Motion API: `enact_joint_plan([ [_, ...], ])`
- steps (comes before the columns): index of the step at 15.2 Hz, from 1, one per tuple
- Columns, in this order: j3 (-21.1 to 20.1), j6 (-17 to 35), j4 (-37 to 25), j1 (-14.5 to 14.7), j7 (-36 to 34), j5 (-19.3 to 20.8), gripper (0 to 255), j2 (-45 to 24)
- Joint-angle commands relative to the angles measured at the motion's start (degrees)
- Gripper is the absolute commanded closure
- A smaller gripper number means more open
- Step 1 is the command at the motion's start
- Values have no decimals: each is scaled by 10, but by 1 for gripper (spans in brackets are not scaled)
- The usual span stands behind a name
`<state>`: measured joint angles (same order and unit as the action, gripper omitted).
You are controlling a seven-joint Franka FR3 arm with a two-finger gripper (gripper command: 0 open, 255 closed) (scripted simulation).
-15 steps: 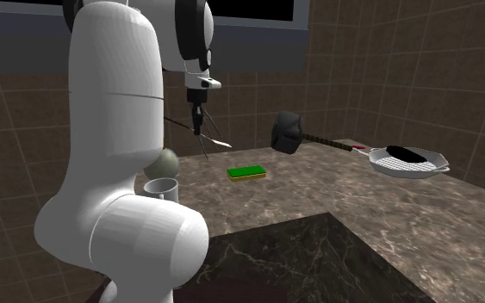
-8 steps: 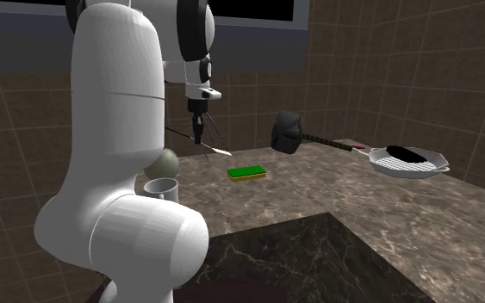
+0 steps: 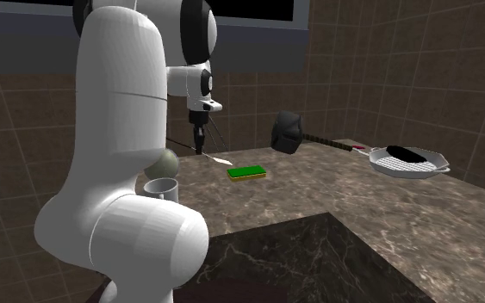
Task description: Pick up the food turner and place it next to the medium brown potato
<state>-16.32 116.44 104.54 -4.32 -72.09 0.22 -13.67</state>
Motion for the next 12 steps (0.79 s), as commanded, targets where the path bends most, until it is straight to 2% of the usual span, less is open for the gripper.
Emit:
enact_joint_plan([
  [1, 0, 14, 8, 1, -1, 2, 255, -6],
  [9, 3, 74, 40, 3, -4, 11, 255, -35],
  [12, 3, 74, 40, 3, -4, 11, 255, -35],
])
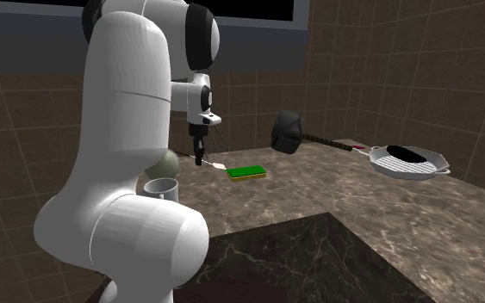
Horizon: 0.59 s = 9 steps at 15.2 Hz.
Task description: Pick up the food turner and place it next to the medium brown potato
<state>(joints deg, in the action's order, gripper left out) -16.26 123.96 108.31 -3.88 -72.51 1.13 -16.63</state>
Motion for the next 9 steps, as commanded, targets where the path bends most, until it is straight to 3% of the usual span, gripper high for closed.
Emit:
enact_joint_plan([
  [1, 2, -1, 2, -1, 0, 2, 255, -5],
  [5, 2, -1, 2, -2, 0, 2, 255, -5],
  [6, 1, -2, 6, -2, -1, 0, 0, 0],
  [9, 1, -1, 8, -1, -1, 0, 0, 1],
])
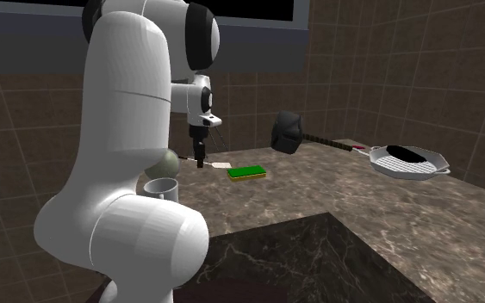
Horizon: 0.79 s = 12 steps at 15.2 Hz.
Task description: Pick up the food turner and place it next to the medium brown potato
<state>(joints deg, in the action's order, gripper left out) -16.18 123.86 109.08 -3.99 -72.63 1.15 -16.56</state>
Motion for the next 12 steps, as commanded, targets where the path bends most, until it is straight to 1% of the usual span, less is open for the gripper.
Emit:
enact_joint_plan([
  [1, 0, 0, 0, 0, 0, 0, 0, 0],
  [2, 1, 0, -5, 0, 1, 1, 0, -6],
  [6, -1, -65, -42, -5, 7, -8, 0, 23],
  [12, -1, -65, -42, -5, 7, -8, 0, 23],
])
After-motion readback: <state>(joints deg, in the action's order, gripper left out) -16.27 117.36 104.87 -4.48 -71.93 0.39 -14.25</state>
